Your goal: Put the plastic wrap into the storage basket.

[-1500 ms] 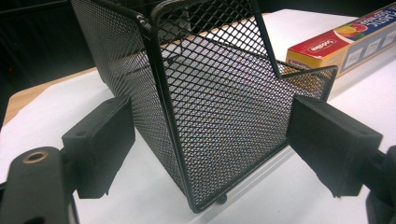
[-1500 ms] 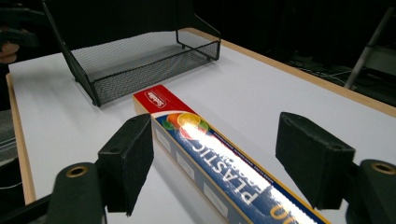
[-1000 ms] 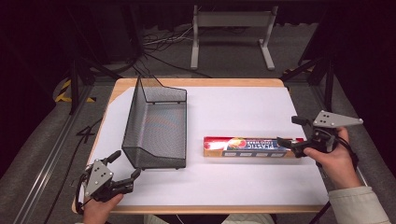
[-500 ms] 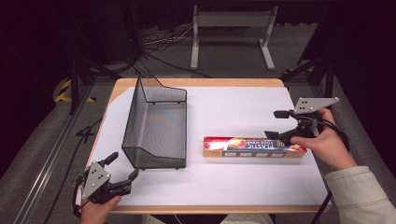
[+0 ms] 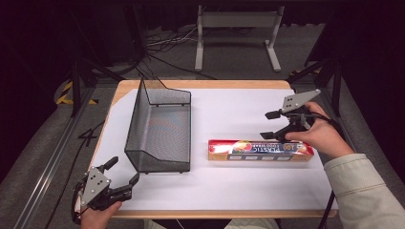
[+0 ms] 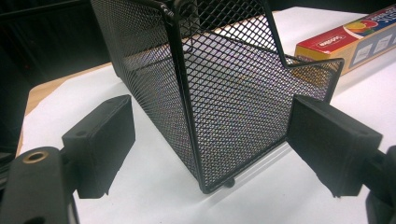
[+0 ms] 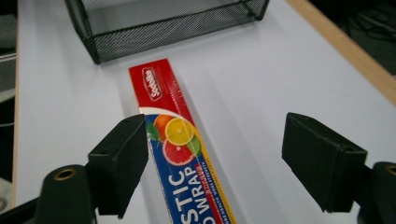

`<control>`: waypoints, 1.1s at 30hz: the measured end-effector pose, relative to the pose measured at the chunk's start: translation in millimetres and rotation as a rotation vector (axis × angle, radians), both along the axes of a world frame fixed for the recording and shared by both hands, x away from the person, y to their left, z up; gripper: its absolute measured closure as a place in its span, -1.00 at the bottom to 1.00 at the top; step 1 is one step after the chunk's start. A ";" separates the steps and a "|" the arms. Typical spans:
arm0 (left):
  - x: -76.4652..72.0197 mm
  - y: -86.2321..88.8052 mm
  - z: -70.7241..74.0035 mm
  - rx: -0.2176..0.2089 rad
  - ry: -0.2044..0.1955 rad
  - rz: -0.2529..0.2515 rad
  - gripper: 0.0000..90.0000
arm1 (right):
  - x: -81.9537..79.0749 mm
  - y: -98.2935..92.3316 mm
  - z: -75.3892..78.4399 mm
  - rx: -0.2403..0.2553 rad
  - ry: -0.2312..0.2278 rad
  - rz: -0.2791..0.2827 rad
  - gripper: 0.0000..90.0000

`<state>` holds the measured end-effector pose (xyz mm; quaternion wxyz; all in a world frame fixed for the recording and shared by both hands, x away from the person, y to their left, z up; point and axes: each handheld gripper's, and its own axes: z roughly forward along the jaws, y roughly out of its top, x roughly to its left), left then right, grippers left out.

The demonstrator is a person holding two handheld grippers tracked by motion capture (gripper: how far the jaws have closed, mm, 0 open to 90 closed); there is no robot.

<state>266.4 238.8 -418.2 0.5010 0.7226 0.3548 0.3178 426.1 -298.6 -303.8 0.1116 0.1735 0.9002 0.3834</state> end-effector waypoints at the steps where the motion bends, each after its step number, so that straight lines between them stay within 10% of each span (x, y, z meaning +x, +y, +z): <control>1: 0.2 0.1 0.2 0.004 0.001 -0.001 -0.63 | 1.8 1.8 -3.1 -0.013 0.020 0.007 -0.47; 11: 1.7 -0.7 -0.4 -0.002 -0.001 -0.004 -0.63 | 16.0 17.4 -36.0 -0.159 0.051 0.106 -0.47; 33: 2.0 0.6 0.1 0.000 -0.005 -0.003 -0.63 | 20.2 28.7 -86.4 -0.285 0.138 0.125 -0.58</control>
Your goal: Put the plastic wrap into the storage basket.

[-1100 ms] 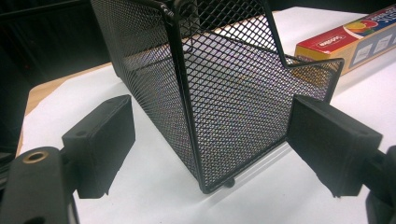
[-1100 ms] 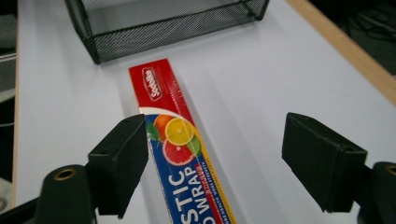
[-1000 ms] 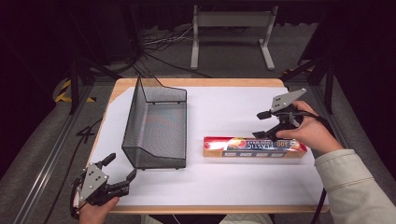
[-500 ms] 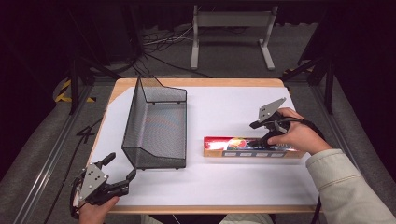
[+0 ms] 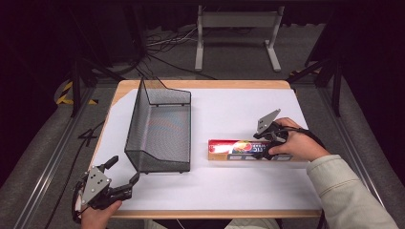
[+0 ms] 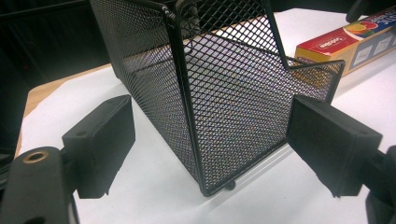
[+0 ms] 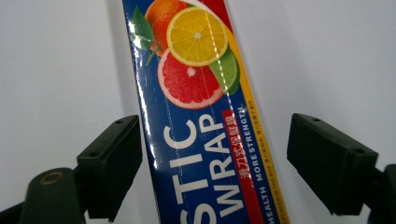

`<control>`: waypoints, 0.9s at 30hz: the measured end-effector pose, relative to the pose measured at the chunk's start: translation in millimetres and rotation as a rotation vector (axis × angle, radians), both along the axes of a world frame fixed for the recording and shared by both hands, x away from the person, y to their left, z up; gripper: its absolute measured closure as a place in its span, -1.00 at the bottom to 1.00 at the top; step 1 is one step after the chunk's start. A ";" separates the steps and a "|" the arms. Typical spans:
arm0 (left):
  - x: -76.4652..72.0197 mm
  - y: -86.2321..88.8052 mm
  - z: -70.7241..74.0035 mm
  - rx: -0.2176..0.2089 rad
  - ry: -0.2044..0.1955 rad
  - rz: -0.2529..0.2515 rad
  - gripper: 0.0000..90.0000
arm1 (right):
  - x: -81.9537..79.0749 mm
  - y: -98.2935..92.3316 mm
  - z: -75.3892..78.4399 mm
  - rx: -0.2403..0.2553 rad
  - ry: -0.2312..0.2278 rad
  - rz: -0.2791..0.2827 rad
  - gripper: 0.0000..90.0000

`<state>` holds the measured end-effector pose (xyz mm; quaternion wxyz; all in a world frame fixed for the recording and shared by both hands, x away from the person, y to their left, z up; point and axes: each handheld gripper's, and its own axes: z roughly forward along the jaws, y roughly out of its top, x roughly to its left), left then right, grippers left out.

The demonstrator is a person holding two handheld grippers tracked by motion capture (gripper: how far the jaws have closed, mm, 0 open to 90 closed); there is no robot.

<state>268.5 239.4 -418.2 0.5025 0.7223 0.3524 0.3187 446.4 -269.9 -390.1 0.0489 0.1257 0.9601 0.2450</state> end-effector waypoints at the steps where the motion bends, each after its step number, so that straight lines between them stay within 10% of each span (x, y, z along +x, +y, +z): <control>1: 0.0 0.1 0.0 0.000 0.000 0.000 -0.63 | 0.1 0.7 -2.4 -0.010 0.003 0.006 -0.59; 27: -0.1 -0.8 -0.7 -0.003 0.005 -0.001 -0.63 | 2.8 10.3 -20.7 -0.199 0.024 0.084 -0.25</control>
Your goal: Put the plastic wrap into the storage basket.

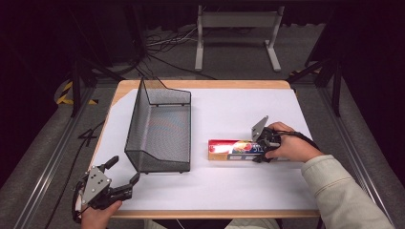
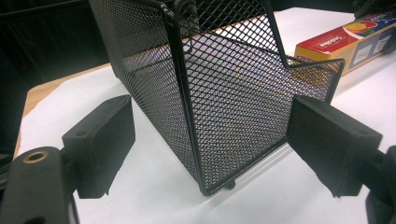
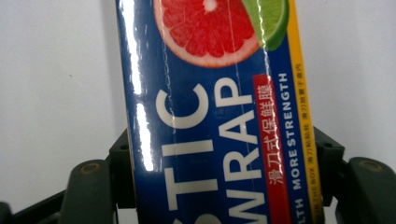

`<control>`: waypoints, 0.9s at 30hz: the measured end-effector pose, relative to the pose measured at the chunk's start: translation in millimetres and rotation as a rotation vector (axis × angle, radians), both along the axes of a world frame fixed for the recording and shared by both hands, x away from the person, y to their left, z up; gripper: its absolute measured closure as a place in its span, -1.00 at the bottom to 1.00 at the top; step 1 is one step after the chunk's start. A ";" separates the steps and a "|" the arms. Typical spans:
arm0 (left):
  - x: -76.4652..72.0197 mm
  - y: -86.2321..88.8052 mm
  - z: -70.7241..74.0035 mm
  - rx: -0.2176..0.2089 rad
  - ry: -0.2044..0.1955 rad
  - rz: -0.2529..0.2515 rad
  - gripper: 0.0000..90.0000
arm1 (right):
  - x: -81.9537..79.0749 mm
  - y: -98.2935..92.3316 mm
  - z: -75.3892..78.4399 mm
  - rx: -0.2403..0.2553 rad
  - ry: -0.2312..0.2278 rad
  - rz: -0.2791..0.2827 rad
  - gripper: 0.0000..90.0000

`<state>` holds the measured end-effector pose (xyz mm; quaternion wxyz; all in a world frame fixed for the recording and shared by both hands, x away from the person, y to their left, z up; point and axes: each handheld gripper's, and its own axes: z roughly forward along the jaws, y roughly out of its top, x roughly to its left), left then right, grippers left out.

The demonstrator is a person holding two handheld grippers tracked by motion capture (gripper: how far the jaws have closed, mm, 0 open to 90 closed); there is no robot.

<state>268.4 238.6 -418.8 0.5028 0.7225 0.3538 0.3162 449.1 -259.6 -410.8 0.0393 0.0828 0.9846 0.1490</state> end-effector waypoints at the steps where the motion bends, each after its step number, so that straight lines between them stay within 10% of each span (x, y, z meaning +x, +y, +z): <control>1: 0.0 -0.1 -0.1 -0.002 -0.001 0.001 -0.63 | 0.3 0.6 -0.4 -0.006 -0.003 0.007 -0.25; 27: 0.2 0.8 0.4 0.001 -0.003 0.003 -0.63 | -5.5 5.0 13.3 -0.046 0.035 -0.011 -0.10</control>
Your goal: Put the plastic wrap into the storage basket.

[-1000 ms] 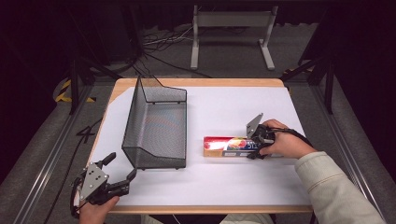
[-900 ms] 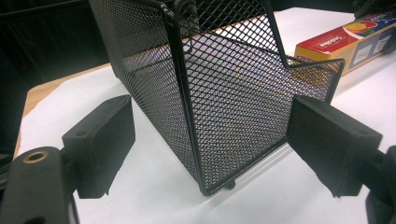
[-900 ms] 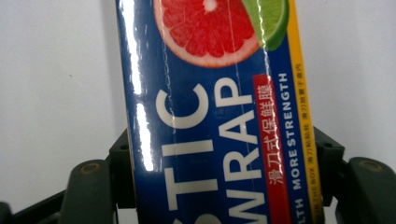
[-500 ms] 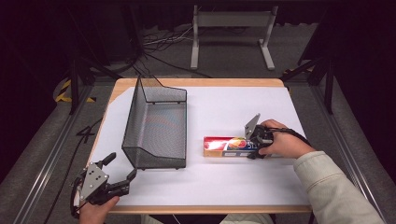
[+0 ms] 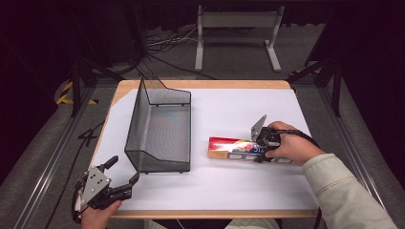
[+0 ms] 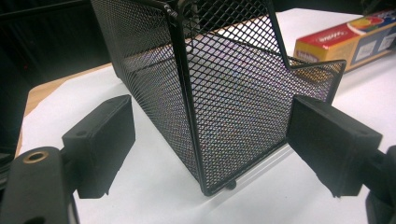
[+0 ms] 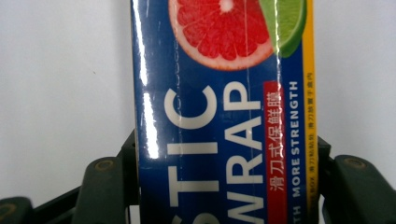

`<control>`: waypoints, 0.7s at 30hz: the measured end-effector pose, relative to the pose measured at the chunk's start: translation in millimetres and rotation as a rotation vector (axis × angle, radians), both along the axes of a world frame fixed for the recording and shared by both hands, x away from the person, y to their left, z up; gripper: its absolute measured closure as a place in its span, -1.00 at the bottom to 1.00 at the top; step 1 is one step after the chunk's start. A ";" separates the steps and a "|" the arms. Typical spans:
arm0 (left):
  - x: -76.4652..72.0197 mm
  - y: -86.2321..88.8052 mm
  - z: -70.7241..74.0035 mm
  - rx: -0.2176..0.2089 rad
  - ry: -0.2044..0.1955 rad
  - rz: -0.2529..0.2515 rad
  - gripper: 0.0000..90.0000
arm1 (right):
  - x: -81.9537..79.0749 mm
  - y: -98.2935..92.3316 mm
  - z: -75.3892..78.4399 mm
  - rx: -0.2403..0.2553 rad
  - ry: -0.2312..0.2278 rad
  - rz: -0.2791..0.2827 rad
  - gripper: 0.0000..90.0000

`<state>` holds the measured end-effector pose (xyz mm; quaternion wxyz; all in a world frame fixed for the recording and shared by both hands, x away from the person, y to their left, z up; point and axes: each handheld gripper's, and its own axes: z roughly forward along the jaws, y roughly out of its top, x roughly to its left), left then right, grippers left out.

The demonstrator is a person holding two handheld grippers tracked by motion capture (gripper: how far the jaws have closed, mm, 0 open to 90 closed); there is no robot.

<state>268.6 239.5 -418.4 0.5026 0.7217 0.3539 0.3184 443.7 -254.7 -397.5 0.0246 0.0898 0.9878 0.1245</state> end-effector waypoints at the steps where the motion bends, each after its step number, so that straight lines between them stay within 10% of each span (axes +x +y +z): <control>1: 0.0 -0.3 0.0 -0.001 0.001 0.000 -0.63 | -0.1 -0.3 2.8 0.008 -0.005 0.002 -0.10; 21: -1.0 0.4 0.6 -0.011 -0.002 0.005 -0.63 | -7.2 -0.8 68.2 0.213 -0.124 -0.034 -0.10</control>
